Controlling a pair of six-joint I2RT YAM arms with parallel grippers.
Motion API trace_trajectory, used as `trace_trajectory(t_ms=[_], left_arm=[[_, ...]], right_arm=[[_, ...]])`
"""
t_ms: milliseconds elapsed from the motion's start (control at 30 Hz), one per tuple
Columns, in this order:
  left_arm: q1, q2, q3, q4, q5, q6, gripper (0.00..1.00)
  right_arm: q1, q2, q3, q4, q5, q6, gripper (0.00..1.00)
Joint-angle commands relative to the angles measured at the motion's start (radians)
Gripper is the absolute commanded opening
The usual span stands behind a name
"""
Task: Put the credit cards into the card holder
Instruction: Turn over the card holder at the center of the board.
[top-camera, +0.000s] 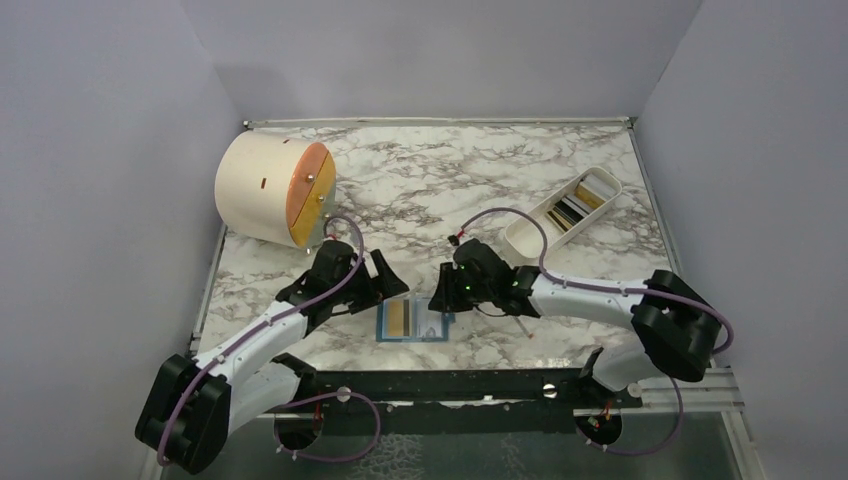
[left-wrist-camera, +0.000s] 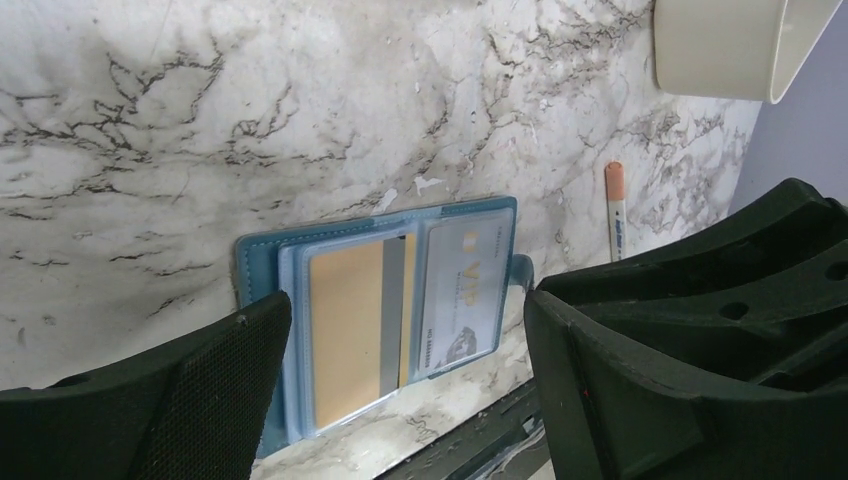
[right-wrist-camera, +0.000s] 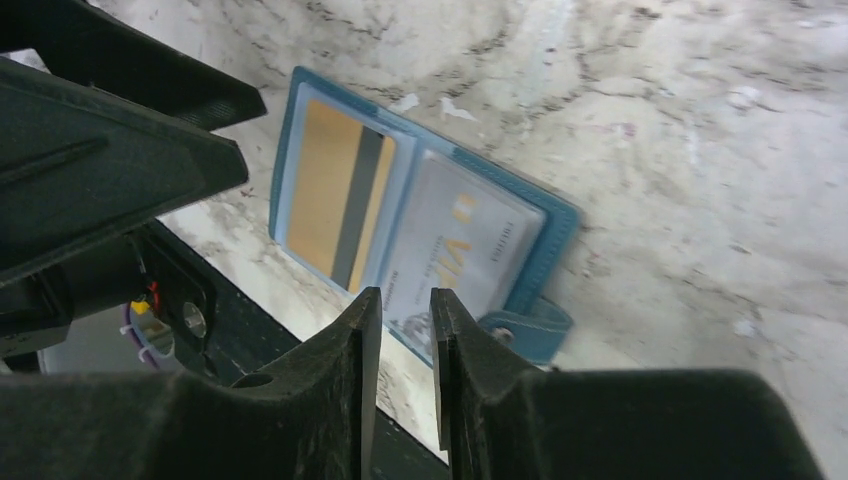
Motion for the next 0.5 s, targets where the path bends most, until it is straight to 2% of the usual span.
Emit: trace_trajectory(t_ms=[0, 267, 467], left_arm=[[0.038, -0.050, -0.066, 0.076, 0.119, -0.028, 0.88], [0.049, -0.068, -0.102, 0.104, 0.151, -0.046, 0.89], [0.050, -0.070, -0.118, 0.119, 0.158, -0.047, 0.89]], right_arm=[[0.050, 0.100, 0.080, 0.070, -0.044, 0.033, 0.24], [0.093, 0.257, 0.170, 0.072, -0.060, 0.032, 0.20], [0.095, 0.330, 0.177, 0.065, -0.064, 0.031, 0.12]])
